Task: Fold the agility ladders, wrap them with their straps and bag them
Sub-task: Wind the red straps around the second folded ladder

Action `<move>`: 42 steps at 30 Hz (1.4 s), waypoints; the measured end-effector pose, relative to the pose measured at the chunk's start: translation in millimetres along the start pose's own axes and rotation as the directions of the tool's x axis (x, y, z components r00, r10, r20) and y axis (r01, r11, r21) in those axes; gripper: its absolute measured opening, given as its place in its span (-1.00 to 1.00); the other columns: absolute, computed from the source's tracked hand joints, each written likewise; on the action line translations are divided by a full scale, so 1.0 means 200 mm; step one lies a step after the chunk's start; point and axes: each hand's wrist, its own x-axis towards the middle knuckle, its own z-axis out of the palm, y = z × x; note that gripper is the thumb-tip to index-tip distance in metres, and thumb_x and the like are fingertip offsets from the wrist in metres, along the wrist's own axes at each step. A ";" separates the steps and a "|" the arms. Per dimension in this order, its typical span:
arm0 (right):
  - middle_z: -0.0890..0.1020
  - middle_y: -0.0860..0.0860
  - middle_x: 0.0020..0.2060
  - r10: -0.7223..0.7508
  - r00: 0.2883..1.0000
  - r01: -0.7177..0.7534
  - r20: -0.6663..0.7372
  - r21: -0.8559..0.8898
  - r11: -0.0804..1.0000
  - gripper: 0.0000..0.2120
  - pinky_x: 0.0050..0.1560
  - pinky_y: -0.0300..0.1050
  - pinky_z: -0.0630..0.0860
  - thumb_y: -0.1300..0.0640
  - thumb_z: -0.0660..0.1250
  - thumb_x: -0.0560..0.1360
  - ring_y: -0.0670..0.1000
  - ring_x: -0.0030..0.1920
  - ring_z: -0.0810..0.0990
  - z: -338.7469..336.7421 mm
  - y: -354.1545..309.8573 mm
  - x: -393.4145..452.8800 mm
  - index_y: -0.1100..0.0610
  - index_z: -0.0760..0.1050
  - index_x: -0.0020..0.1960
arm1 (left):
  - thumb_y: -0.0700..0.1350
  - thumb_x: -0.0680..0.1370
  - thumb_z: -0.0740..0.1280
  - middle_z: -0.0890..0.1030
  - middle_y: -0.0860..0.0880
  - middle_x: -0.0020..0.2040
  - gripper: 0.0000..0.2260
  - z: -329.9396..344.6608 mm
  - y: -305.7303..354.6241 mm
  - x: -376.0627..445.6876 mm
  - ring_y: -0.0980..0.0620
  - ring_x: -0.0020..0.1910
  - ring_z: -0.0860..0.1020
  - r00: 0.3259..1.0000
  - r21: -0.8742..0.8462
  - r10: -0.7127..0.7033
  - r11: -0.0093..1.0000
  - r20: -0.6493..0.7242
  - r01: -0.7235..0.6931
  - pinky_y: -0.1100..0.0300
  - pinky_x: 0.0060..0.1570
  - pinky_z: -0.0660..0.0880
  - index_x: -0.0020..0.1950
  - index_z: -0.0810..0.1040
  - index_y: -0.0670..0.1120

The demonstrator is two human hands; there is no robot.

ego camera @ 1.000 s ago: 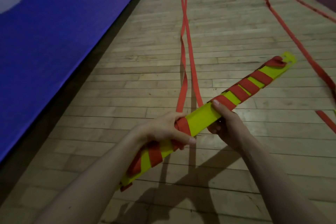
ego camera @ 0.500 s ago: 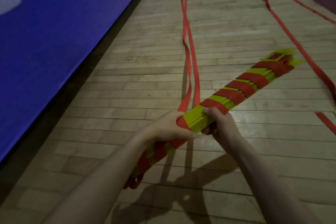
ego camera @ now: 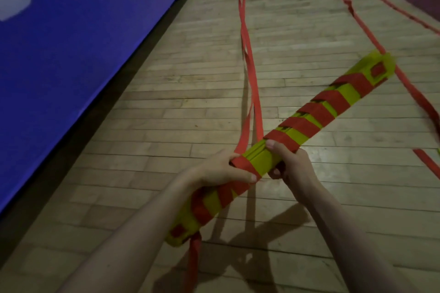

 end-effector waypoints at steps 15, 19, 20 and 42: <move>0.48 0.00 -0.39 0.098 0.993 -0.112 0.072 0.233 0.966 -0.71 -0.48 -0.22 0.36 0.03 0.46 0.26 -0.07 -0.43 0.47 -0.02 0.05 0.03 0.16 0.46 -0.15 | 0.14 0.43 0.45 0.66 -0.09 -0.03 -0.65 -0.03 0.11 0.00 -0.07 -0.04 0.64 0.995 -0.022 -0.026 0.999 0.092 0.028 0.06 0.02 0.59 0.08 0.58 -0.07; 0.51 0.03 -0.40 0.228 0.974 -0.227 -0.011 -0.166 0.960 -0.62 -0.46 -0.18 0.37 -0.13 0.45 0.40 -0.06 -0.48 0.44 -0.02 -0.01 0.02 0.20 0.53 -0.14 | 0.20 0.42 0.41 0.57 0.07 -0.07 -0.61 0.08 0.11 -0.02 0.04 -0.05 0.58 0.968 0.378 0.114 0.925 -0.225 -0.021 0.11 -0.03 0.56 0.12 0.50 0.01; 0.49 0.02 -0.44 0.238 0.970 -0.245 -0.058 -0.235 0.941 -0.61 -0.49 -0.18 0.33 -0.17 0.45 0.40 -0.05 -0.50 0.41 -0.01 0.00 0.02 0.17 0.52 -0.18 | 0.23 0.44 0.37 0.54 0.05 -0.02 -0.54 0.13 0.11 -0.02 0.00 0.01 0.56 0.934 0.543 0.166 0.839 -0.315 0.034 0.12 -0.04 0.51 0.21 0.44 0.00; 0.36 -0.03 -0.56 0.219 0.965 -0.211 -0.141 0.068 0.975 -0.68 -0.51 -0.22 0.20 -0.01 0.44 0.45 -0.05 -0.55 0.30 0.01 0.10 0.01 0.13 0.39 -0.31 | 0.19 0.45 0.38 0.48 -0.01 0.21 -0.41 0.16 0.10 0.00 -0.07 0.17 0.51 0.875 0.643 0.315 0.766 -0.368 -0.004 0.07 0.06 0.45 0.41 0.30 0.06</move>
